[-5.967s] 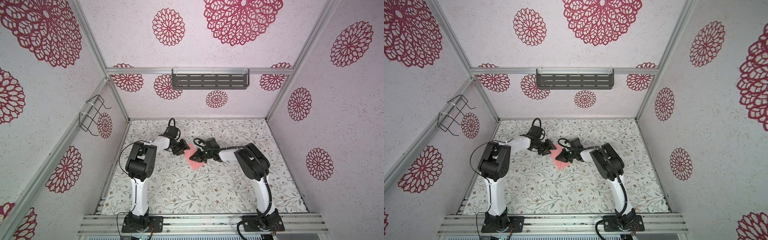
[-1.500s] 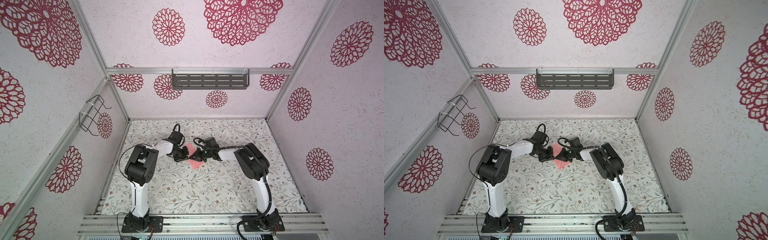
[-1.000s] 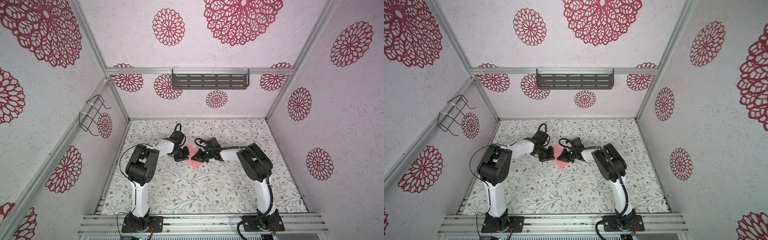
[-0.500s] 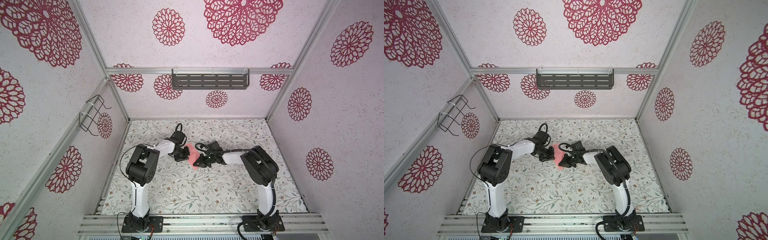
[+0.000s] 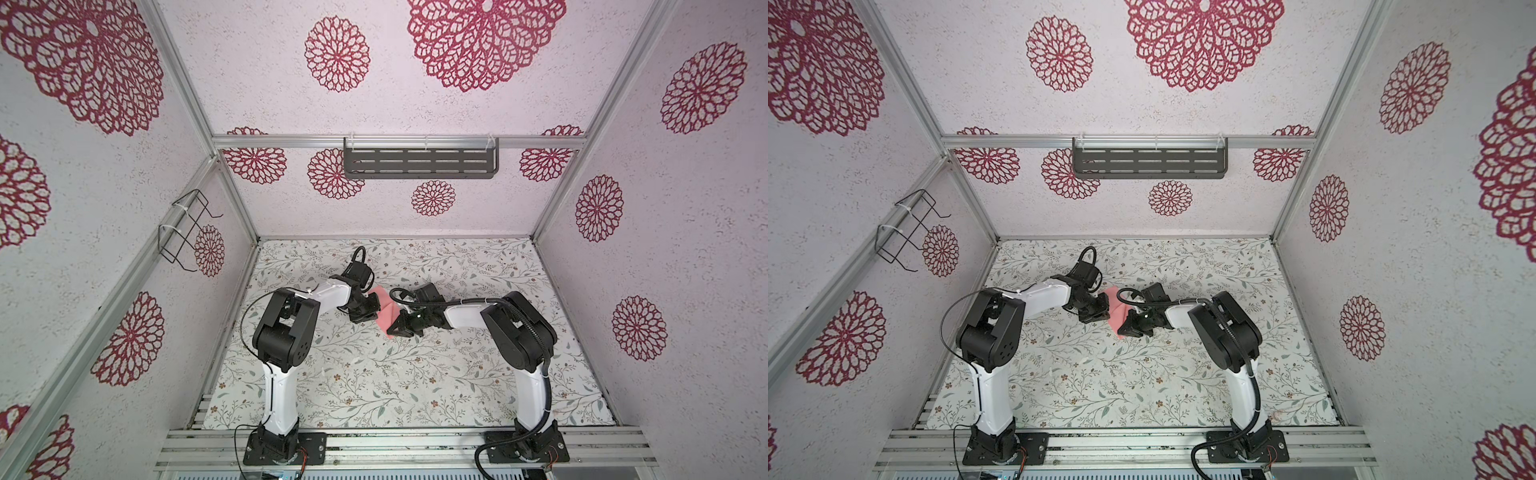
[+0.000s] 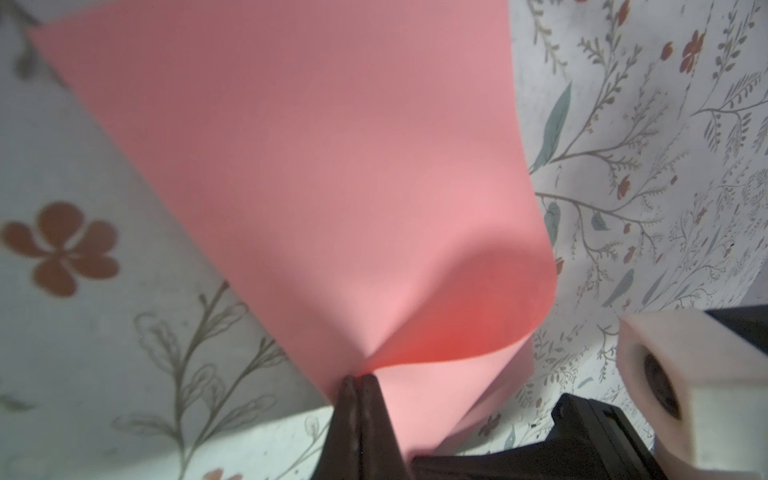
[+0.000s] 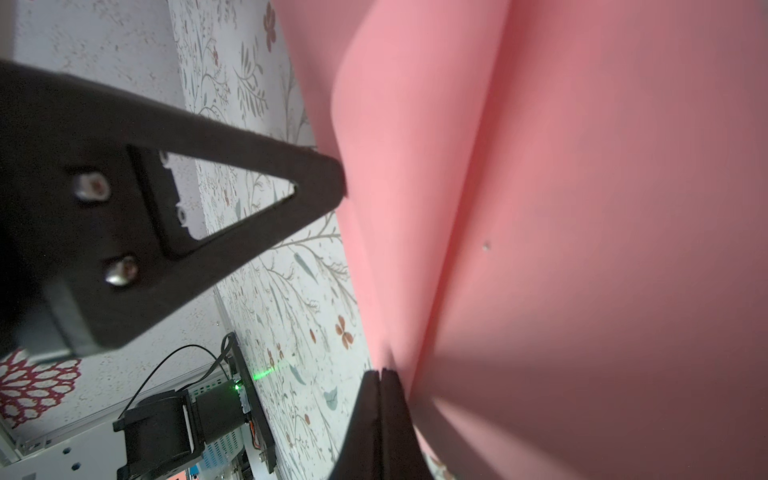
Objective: Fold a paper plane with a square sheet of paper (pick it up from the middle)
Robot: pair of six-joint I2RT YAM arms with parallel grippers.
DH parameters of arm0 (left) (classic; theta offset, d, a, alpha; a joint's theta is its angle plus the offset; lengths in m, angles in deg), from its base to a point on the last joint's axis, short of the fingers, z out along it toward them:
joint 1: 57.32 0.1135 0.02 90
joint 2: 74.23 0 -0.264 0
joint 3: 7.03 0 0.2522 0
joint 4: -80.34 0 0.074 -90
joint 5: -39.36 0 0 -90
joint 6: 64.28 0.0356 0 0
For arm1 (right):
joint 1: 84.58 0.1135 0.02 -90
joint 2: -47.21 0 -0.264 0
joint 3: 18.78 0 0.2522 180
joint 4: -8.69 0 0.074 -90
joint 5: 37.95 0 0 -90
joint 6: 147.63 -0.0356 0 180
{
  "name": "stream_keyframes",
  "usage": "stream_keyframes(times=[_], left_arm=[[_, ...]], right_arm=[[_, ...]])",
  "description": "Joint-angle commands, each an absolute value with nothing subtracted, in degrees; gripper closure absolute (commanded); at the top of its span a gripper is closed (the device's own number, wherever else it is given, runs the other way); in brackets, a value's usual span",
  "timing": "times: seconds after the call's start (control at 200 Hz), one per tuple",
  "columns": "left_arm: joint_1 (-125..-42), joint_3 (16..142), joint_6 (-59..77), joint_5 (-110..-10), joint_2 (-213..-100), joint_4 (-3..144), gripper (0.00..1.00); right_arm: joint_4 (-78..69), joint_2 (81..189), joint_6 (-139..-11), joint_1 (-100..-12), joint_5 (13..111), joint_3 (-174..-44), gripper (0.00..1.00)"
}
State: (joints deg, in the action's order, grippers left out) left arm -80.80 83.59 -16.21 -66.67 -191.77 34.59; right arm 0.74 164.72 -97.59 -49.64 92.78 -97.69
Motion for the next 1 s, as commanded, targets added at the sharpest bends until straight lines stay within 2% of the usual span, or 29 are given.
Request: stream_keyframes(times=[0.0,0.365,0.77,0.996], left_arm=[[-80.87,80.73,-15.26,-59.25,-197.24,27.32,1.00],[-81.01,80.99,-15.12,-59.12,-197.42,27.10,1.00],[-81.01,81.32,-14.80,-58.82,-197.46,26.69,1.00],[-80.98,81.94,-14.48,-58.38,-197.45,26.10,1.00]], right_arm=[[4.01,160.17,-96.80,-50.63,92.18,-99.64,0.97],[3.83,167.89,-96.45,-51.65,91.47,-106.05,0.97],[4.93,168.76,-94.67,-54.09,90.20,-101.11,0.97],[7.78,165.67,-94.63,-54.33,91.23,-100.83,0.97]])
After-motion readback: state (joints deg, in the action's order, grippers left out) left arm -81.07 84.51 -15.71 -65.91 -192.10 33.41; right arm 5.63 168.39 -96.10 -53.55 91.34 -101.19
